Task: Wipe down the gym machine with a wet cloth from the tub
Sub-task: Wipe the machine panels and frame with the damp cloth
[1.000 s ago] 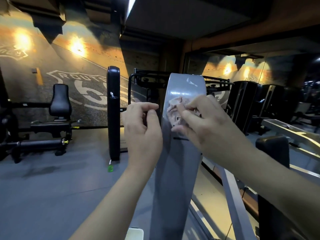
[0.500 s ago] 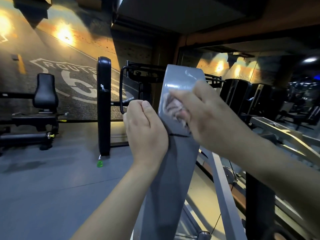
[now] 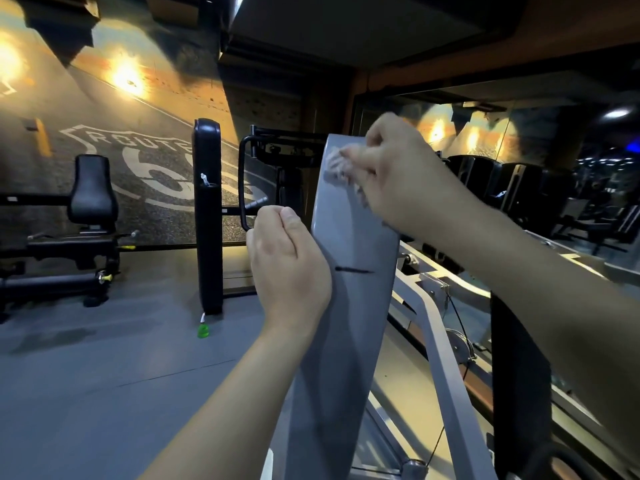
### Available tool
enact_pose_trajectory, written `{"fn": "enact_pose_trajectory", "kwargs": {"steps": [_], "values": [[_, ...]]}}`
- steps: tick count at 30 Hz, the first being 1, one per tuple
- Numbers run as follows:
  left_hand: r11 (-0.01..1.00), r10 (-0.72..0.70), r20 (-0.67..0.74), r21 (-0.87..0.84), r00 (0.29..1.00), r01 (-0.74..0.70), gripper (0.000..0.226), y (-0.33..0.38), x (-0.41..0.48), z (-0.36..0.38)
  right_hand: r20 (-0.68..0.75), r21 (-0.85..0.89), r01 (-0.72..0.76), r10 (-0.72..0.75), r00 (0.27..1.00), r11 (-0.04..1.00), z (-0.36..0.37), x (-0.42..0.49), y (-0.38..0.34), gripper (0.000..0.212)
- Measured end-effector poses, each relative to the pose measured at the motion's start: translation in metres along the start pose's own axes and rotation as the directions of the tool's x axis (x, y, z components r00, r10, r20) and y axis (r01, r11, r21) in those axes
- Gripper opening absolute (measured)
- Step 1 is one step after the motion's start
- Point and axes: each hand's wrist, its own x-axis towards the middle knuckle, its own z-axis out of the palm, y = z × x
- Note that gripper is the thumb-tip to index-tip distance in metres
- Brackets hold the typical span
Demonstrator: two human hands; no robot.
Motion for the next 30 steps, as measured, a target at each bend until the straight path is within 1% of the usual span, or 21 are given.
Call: {"fn": "enact_pose_trajectory", "kwargs": {"steps": [1,3,6,8,9,11,13,14,15,17,19,20,22,23,26,27,29,30], "values": [[1.000,-0.009,0.001,0.004,1.000,0.009,0.026,0.001,-0.001,0.001,-0.012,-0.024,-0.003,0.003,1.000,1.000,0.003,0.005,0.000,0.015],[1.000,-0.014,-0.005,0.009,1.000,0.014,0.025,0.002,-0.002,0.001,-0.069,-0.062,0.083,-0.087,0.994,0.995,0.008,-0.013,-0.006,0.010],[1.000,0.001,-0.017,0.025,1.000,0.000,0.024,0.002,0.000,0.001,-0.061,-0.067,0.170,-0.174,0.983,0.983,0.016,-0.064,-0.023,0.026],[0.999,0.012,-0.019,0.034,1.000,-0.011,0.024,0.000,-0.001,0.001,-0.070,-0.094,0.184,-0.191,0.979,0.978,0.017,-0.062,-0.019,0.028],[0.999,0.012,-0.019,0.036,1.000,-0.012,0.024,0.000,-0.001,0.001,-0.084,-0.120,0.158,-0.169,0.982,0.980,0.014,-0.047,-0.016,0.025],[0.999,0.011,-0.022,0.047,1.000,-0.009,0.024,0.000,-0.001,0.000,-0.084,-0.158,0.032,-0.045,0.995,0.987,0.008,-0.011,-0.009,0.022],[0.998,0.004,-0.026,0.062,1.000,-0.002,0.023,0.002,-0.002,0.000,-0.048,-0.169,-0.106,0.100,0.994,0.980,0.005,0.014,-0.002,0.027],[0.998,0.002,-0.026,0.069,1.000,0.000,0.023,0.004,-0.003,0.000,-0.055,-0.170,-0.134,0.127,0.990,0.976,0.006,0.016,-0.003,0.028],[0.997,0.005,-0.029,0.075,1.000,-0.003,0.023,0.005,-0.002,0.000,-0.077,-0.181,-0.114,0.102,0.992,0.977,0.009,0.010,-0.006,0.027],[0.997,0.021,-0.037,0.075,0.999,-0.018,0.022,0.003,-0.002,-0.001,-0.143,-0.200,-0.013,-0.016,0.990,0.980,0.017,-0.023,-0.014,0.022],[0.997,0.038,-0.037,0.067,0.999,-0.035,0.022,0.001,-0.001,-0.001,-0.145,-0.183,0.043,-0.070,0.987,0.982,0.019,-0.061,-0.024,0.029],[0.997,0.046,-0.040,0.064,0.998,-0.043,0.023,0.001,0.000,-0.001,-0.137,-0.204,0.055,-0.084,0.987,0.977,0.019,-0.069,-0.024,0.032],[0.997,0.058,-0.050,0.057,0.997,-0.055,0.022,0.000,0.000,-0.001,-0.113,-0.223,0.033,-0.059,0.992,0.974,0.014,-0.052,-0.021,0.025],[0.997,0.061,-0.050,0.055,0.997,-0.058,0.023,0.000,0.000,-0.001,-0.093,-0.231,-0.010,-0.012,0.996,0.973,0.010,-0.033,-0.020,0.020],[0.997,0.044,-0.033,0.070,0.998,-0.042,0.024,-0.001,0.000,0.000,0.007,-0.240,-0.188,0.196,0.981,0.952,0.004,0.028,-0.013,0.026],[0.996,0.039,-0.026,0.077,0.999,-0.037,0.025,0.001,0.000,-0.001,0.023,-0.226,-0.216,0.227,0.974,0.950,0.004,0.039,-0.012,0.027],[0.995,0.022,-0.007,0.098,1.000,-0.021,0.026,0.004,-0.001,-0.002,-0.006,-0.200,-0.190,0.193,0.981,0.961,0.008,0.028,-0.016,0.022],[0.994,0.009,0.006,0.112,1.000,-0.010,0.026,0.006,-0.002,-0.004,-0.045,-0.185,-0.152,0.146,0.988,0.971,0.011,0.011,-0.017,0.019]]}}
